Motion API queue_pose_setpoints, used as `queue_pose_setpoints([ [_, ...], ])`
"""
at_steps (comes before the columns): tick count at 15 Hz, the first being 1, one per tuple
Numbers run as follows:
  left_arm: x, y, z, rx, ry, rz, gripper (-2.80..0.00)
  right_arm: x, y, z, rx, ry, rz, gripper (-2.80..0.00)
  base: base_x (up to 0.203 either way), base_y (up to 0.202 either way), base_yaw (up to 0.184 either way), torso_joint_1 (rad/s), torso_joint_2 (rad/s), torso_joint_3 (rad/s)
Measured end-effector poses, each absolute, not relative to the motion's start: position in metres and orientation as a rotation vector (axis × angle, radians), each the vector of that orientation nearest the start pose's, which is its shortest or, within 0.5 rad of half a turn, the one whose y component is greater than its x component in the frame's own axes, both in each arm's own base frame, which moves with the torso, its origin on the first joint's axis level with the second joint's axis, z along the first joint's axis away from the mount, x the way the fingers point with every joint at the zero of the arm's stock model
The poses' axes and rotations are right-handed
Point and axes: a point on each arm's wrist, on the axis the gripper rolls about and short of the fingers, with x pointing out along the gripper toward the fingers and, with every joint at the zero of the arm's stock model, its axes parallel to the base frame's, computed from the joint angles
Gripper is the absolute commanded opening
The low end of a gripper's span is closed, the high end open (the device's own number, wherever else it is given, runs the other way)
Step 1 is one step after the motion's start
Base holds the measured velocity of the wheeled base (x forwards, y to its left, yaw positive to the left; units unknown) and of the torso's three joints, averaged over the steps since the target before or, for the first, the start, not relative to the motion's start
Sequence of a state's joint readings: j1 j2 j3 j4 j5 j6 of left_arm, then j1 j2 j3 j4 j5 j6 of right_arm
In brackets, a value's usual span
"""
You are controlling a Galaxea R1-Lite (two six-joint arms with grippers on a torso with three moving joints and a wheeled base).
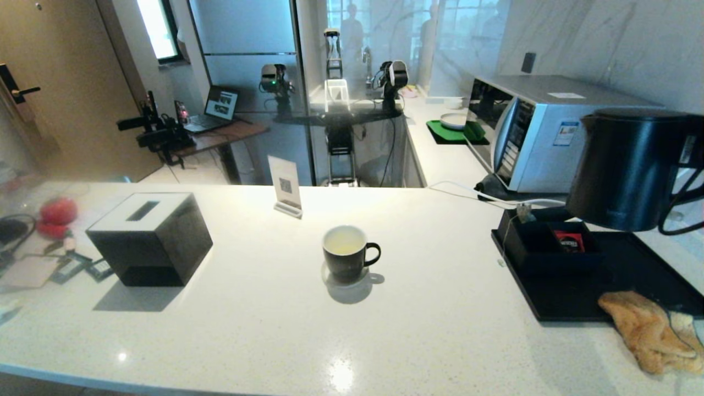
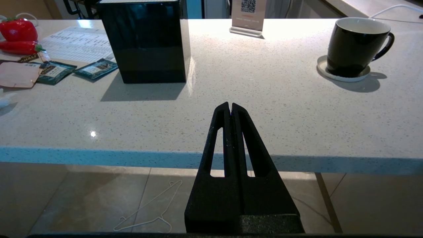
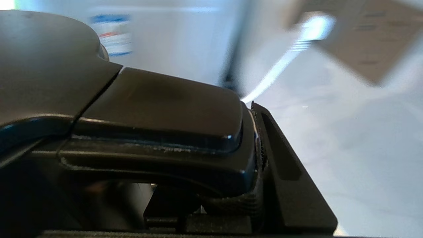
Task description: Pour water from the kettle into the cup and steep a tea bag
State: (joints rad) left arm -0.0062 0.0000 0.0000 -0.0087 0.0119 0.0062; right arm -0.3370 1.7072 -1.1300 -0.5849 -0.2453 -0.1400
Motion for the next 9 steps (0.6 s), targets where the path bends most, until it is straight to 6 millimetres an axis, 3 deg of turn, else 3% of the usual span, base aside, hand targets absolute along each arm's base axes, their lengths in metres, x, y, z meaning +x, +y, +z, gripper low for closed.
queue_pose_setpoints([
  [5,-0.023,0.0,0.076,0.006,-0.009,0.006,-2.8,0.283,-0.156,0.266,-0.136,0.021,-0.733,-2.8,0.0,0.0,0.0,0.0,0.0,0.0],
  [9,-0.023,0.0,0.076,0.006,-0.009,0.006,-2.8,0.266,-0.174,0.254,-0.129,0.001,-0.808,-2.8,0.0,0.0,0.0,0.0,0.0,0.0],
])
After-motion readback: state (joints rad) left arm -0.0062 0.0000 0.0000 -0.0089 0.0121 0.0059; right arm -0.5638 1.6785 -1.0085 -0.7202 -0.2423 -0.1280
